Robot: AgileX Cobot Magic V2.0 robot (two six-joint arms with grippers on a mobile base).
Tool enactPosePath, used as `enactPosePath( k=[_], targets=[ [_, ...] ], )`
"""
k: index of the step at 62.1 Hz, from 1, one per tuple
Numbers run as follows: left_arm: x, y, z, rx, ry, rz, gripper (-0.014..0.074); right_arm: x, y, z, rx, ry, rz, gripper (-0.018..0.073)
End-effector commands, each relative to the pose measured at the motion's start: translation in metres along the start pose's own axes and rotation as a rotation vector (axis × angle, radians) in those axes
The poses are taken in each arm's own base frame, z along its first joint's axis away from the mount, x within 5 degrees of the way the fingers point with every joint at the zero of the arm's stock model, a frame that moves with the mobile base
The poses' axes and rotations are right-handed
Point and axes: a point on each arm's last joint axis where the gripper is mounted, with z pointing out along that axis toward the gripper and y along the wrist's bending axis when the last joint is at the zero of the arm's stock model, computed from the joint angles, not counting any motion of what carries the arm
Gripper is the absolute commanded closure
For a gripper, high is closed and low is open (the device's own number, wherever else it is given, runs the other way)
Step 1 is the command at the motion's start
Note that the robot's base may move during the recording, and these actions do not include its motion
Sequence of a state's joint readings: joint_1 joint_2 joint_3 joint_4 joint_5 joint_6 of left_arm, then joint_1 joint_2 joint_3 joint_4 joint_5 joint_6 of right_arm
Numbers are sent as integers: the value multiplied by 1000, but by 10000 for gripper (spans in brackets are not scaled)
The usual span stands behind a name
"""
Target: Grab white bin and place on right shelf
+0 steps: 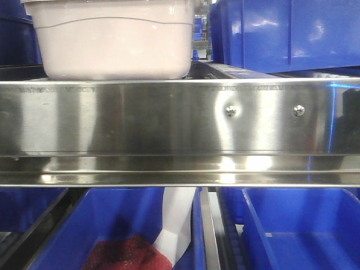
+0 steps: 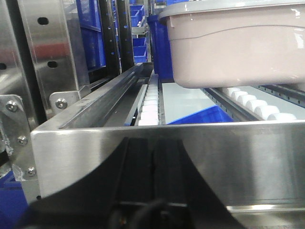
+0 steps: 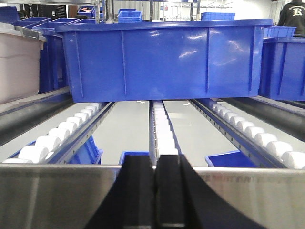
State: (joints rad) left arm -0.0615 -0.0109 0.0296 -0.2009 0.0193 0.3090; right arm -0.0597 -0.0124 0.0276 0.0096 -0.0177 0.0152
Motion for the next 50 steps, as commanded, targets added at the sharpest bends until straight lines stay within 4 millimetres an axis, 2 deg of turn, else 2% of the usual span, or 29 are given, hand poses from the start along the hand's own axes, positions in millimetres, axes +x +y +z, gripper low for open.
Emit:
enactPosePath(
  k=[1, 50],
  targets=[
    [-6, 2, -1, -24, -89, -10, 713, -9, 0, -2, 6, -99, -5, 482],
    [-6, 2, -1, -17, -90, -11, 713, -9, 0, -2, 6, -99, -5, 482]
  ],
)
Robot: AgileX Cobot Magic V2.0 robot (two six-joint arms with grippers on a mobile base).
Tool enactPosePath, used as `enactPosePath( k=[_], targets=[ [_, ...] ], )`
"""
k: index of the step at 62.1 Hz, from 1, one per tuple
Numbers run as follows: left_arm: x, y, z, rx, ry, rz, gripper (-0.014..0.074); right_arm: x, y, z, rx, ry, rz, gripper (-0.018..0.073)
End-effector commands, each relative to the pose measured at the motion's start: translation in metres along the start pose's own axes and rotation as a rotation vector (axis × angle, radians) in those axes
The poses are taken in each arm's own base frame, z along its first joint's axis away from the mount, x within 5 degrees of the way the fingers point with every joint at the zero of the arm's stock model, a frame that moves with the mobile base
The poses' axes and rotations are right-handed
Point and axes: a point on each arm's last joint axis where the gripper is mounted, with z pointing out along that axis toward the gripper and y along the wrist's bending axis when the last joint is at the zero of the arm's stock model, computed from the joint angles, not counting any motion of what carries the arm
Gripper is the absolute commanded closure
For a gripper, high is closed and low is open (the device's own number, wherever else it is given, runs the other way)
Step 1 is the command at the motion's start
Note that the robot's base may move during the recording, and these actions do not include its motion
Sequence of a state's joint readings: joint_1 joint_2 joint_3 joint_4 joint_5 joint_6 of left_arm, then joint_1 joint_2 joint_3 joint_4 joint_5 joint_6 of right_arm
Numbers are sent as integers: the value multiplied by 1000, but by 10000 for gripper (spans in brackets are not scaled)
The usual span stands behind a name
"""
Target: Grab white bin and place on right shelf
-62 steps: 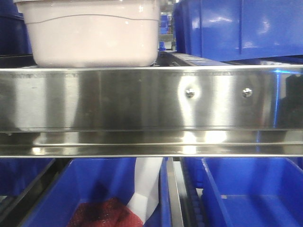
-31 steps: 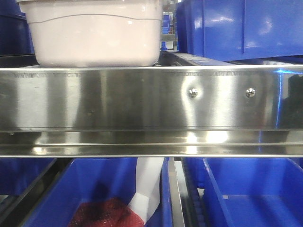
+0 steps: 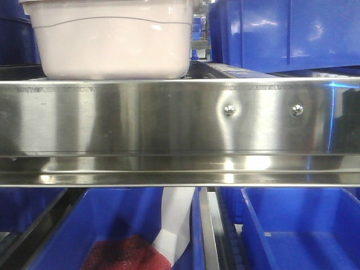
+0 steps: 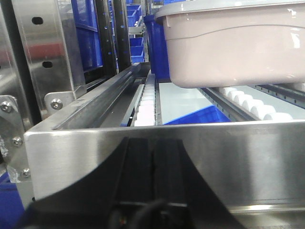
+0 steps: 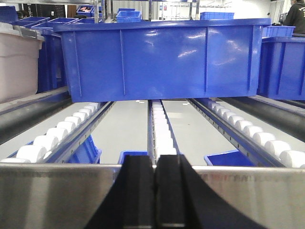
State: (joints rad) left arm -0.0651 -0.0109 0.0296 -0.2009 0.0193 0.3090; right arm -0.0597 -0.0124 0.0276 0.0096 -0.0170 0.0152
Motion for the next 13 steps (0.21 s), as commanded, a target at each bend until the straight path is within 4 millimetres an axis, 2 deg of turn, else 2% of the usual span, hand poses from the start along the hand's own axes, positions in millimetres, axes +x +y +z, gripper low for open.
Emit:
enactPosePath(
  k=[1, 13],
  targets=[
    [-6, 2, -1, -20, -89, -11, 713, -9, 0, -2, 6, -100, -5, 482],
    [-6, 2, -1, -20, -89, -11, 714, -9, 0, -2, 6, -100, -5, 482]
  ],
)
